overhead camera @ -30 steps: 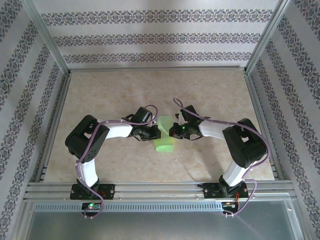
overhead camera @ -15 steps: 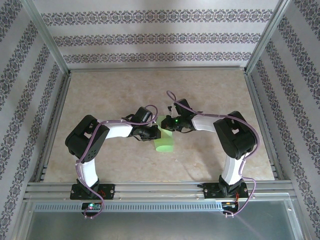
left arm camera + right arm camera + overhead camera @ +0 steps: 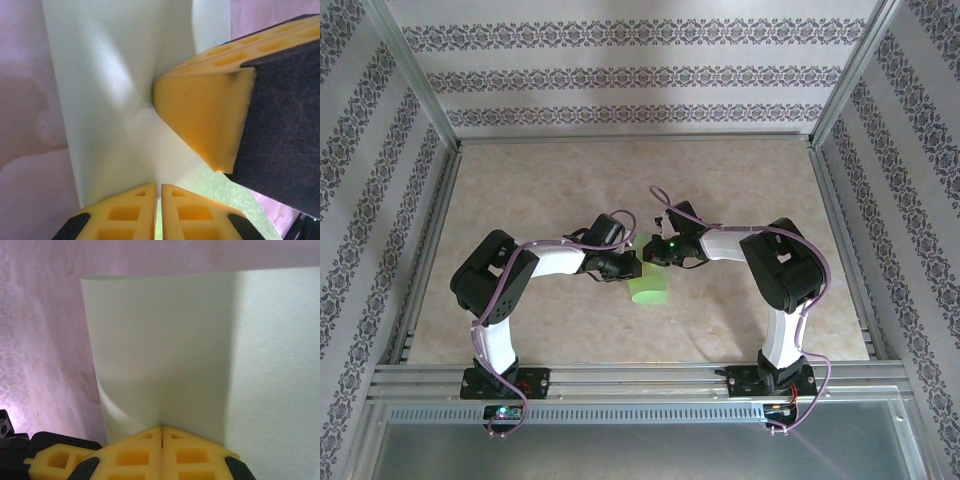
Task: Fold a paper plane with a square sheet of paper (fold left side to right side)
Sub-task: Hold the square sheet of paper at the center of the table, then first fold the square sheet of paper in half at the center of the table.
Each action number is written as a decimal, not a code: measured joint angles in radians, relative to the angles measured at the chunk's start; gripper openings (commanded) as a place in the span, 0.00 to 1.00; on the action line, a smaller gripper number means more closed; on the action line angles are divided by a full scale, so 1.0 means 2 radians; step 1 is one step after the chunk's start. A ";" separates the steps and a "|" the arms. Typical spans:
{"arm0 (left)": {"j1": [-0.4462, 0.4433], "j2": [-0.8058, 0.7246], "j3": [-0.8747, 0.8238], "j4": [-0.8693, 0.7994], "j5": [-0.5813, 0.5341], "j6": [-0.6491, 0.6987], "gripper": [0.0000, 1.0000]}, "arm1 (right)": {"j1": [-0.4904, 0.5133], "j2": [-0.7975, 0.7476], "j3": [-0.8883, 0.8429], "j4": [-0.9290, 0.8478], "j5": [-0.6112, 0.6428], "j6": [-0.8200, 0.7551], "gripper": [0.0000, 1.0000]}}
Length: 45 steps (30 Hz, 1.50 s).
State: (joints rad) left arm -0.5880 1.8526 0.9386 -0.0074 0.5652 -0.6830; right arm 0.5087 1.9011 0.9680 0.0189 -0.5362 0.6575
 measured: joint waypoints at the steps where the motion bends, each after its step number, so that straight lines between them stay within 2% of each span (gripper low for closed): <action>1: 0.000 0.000 0.000 0.000 0.000 0.001 0.12 | 0.000 0.000 0.000 0.000 0.000 -0.002 0.00; 36: -0.026 -0.069 -0.082 -0.006 0.001 0.015 0.12 | 0.000 0.003 0.006 -0.015 -0.008 -0.015 0.00; 45: -0.032 -0.102 -0.090 -0.048 0.002 0.009 0.12 | 0.000 0.003 0.006 -0.015 -0.008 -0.015 0.00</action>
State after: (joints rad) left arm -0.6518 1.6489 0.7578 -0.1043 0.5694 -0.6655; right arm 0.5083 1.9064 0.9791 -0.0105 -0.5518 0.6277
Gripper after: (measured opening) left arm 0.123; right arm 0.060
